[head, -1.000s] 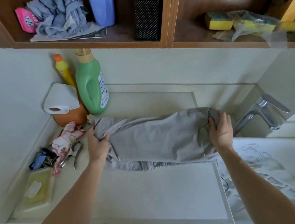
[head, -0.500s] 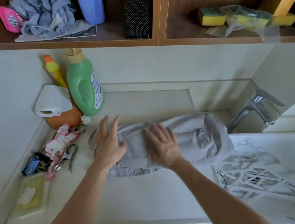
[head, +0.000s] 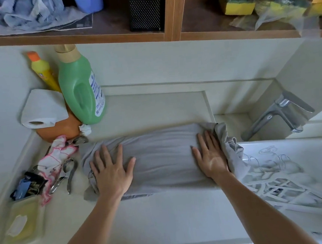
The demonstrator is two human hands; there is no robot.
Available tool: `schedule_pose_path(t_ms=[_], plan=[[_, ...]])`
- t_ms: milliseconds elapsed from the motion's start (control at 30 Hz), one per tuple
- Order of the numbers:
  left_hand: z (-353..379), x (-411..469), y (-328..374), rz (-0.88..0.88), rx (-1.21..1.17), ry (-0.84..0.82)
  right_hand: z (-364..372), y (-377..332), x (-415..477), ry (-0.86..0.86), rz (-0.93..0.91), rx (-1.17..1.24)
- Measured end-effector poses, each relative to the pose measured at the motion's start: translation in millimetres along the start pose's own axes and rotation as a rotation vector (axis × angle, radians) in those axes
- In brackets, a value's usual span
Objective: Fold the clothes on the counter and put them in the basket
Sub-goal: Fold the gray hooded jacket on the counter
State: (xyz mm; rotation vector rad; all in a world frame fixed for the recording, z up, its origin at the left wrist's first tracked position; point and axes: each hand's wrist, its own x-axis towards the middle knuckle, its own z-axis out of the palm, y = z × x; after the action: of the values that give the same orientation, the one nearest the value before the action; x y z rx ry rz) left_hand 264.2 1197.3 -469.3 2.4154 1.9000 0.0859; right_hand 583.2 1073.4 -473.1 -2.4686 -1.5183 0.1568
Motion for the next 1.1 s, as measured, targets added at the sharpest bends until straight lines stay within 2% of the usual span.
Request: schedule_pose_path(t_ms=[133,200,333,433,567,600,700,767,800,867,933,1033,1100], plan=[[0.5,-1.9,-5.2,-0.039,-0.01,-0.032,2.5,-1.4,2.3,0.087,0.012,0.025],[-2.5,-2.5,-8.5,-0.03,-0.02,-0.04,-0.9,0.7,6.1,0.069,0.102,0.02],[-5.2,-5.5,-14.4,-0.018,-0.042,-0.071,-5.7,-3.0,11.4,-0.054,0.234,-0.074],[-7.8,-3.4,-17.2,0.004,-0.056,-0.132,-17.1,8.5,22.9,-0.166,0.221,-0.033],[-20.6,3.3,-18.7,-0.01,-0.073,-0.3,-64.5,30.6,38.9,-0.369,0.176,-0.042],[-25.0,5.1,-17.9,-0.018,-0.065,-0.339,-71.7,29.1,36.6,-0.347,0.15,-0.078],[-35.8,0.1,-9.0,-0.023,-0.022,-0.411,-73.5,-0.2,-0.4,0.004,-0.014,-0.129],[-42.0,-5.1,-5.0,-0.03,0.027,-0.471,-55.6,-34.8,-35.0,0.082,-0.125,-0.117],[-45.8,-9.3,-1.7,-0.029,0.059,-0.504,-44.8,-51.4,-51.2,0.018,-0.104,-0.14],[-56.2,-19.2,7.0,-0.036,0.161,-0.578,-25.6,-74.4,-76.1,-0.201,0.074,-0.15],[-62.7,-28.4,12.9,-0.066,0.247,-0.648,-9.8,-78.0,-85.1,-0.283,0.175,-0.173],[-57.7,-36.0,15.2,-0.094,0.315,-0.744,-8.9,-58.6,-70.4,-0.266,0.013,-0.179],[-68.9,-46.5,23.0,0.023,0.425,-0.819,-25.2,-43.6,-50.0,-0.345,-0.124,-0.12]])
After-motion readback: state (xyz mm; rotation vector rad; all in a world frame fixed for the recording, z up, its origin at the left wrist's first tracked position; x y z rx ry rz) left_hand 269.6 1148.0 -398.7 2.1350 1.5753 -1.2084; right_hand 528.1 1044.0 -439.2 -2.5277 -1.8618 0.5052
